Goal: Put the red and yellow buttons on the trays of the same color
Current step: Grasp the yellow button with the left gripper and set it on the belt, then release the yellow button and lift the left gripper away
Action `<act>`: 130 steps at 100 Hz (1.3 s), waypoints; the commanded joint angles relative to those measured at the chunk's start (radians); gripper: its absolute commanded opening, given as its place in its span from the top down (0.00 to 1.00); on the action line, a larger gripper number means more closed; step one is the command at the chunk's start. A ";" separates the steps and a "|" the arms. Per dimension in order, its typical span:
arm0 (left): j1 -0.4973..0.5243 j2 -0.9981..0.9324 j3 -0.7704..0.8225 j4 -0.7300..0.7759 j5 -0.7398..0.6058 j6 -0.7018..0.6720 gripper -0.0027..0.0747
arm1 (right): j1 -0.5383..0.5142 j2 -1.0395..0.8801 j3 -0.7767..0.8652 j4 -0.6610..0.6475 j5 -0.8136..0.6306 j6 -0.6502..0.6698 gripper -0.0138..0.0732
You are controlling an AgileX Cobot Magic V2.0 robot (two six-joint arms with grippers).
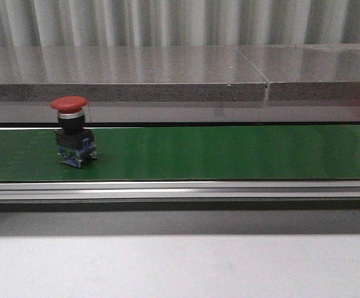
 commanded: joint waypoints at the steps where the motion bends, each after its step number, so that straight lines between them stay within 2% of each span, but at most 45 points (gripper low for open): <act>1: -0.024 -0.056 -0.035 -0.030 -0.023 0.008 0.71 | 0.000 -0.005 -0.007 0.000 -0.075 -0.008 0.92; 47: -0.071 0.011 -0.037 -0.039 0.004 0.024 0.69 | 0.000 -0.005 -0.007 0.000 -0.075 -0.008 0.92; 54: -0.071 0.015 -0.037 -0.049 0.004 0.034 0.62 | 0.000 -0.005 -0.007 0.000 -0.075 -0.008 0.92; 69: -0.071 0.015 -0.037 -0.054 -0.020 0.034 0.37 | 0.000 -0.005 -0.007 0.000 -0.075 -0.008 0.92; 74: -0.071 0.015 -0.037 -0.056 -0.031 0.034 0.34 | 0.000 -0.005 -0.007 0.000 -0.075 -0.008 0.92; 93: -0.089 -0.026 -0.037 -0.061 -0.109 0.045 0.34 | 0.000 -0.005 -0.007 0.000 -0.075 -0.008 0.92; 121: -0.190 -0.145 -0.033 -0.077 -0.201 0.088 0.34 | 0.000 -0.005 -0.007 0.000 -0.075 -0.008 0.92; 130: -0.223 -0.187 -0.008 -0.074 -0.241 0.088 0.41 | 0.000 -0.005 -0.007 0.000 -0.075 -0.008 0.92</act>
